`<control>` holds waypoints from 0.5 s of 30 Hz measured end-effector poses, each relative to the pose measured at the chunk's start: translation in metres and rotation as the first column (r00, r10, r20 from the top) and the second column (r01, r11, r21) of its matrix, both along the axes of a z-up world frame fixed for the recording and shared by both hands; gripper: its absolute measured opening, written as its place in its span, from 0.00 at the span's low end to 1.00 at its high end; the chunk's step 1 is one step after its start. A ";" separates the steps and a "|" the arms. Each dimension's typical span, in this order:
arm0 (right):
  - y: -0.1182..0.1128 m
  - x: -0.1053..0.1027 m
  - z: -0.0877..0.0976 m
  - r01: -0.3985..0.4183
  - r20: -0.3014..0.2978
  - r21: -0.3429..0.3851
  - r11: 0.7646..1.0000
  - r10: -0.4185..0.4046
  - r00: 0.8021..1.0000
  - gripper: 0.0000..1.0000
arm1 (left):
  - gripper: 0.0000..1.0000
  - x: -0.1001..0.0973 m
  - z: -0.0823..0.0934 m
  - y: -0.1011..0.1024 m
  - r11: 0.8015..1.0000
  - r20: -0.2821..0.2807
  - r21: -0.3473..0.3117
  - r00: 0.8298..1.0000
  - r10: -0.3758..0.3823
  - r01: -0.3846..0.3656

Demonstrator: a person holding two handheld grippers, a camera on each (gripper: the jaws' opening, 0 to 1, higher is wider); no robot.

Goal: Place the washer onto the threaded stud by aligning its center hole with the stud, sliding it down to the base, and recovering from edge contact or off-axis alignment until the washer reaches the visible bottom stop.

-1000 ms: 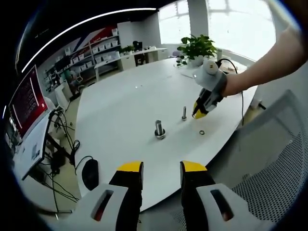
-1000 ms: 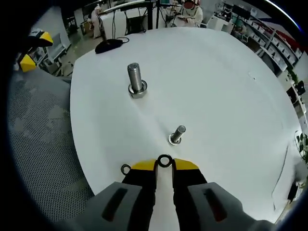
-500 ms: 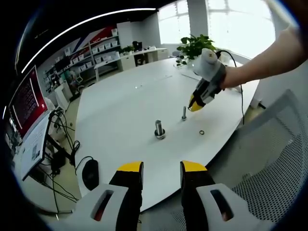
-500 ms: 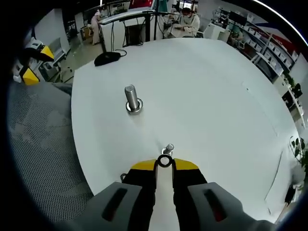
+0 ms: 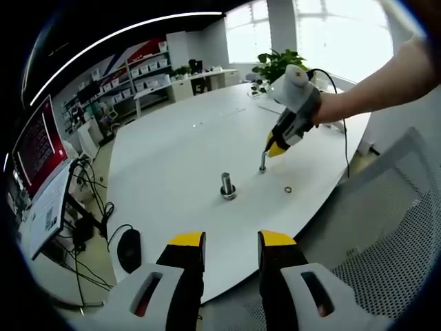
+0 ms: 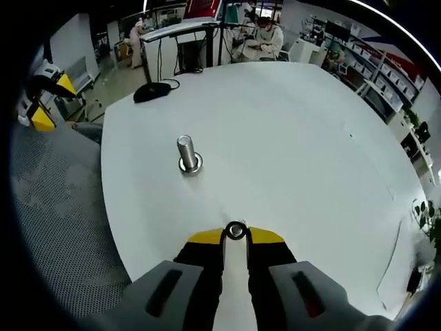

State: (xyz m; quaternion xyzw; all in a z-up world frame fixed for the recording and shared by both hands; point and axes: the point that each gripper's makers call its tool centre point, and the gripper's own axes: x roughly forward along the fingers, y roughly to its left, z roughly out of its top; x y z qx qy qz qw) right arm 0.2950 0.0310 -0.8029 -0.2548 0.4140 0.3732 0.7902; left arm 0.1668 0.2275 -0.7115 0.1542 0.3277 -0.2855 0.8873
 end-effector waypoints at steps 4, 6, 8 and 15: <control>0.002 0.003 -0.002 -0.006 0.001 -0.012 1.000 0.006 1.000 0.14 | 0.28 -0.001 0.000 0.000 1.000 0.000 0.000 1.000 -0.002 0.002; 0.002 0.004 -0.002 -0.004 0.004 -0.019 1.000 0.004 1.000 0.14 | 0.28 -0.001 0.000 0.000 1.000 0.000 0.000 1.000 -0.002 0.002; 0.001 0.006 -0.002 0.003 0.000 -0.019 1.000 -0.003 1.000 0.14 | 0.28 0.000 0.000 0.000 1.000 0.001 0.000 1.000 -0.002 0.002; 0.000 0.005 -0.003 0.000 -0.009 -0.032 0.999 0.000 1.000 0.14 | 0.28 -0.001 0.000 -0.001 1.000 0.000 -0.001 1.000 -0.005 0.005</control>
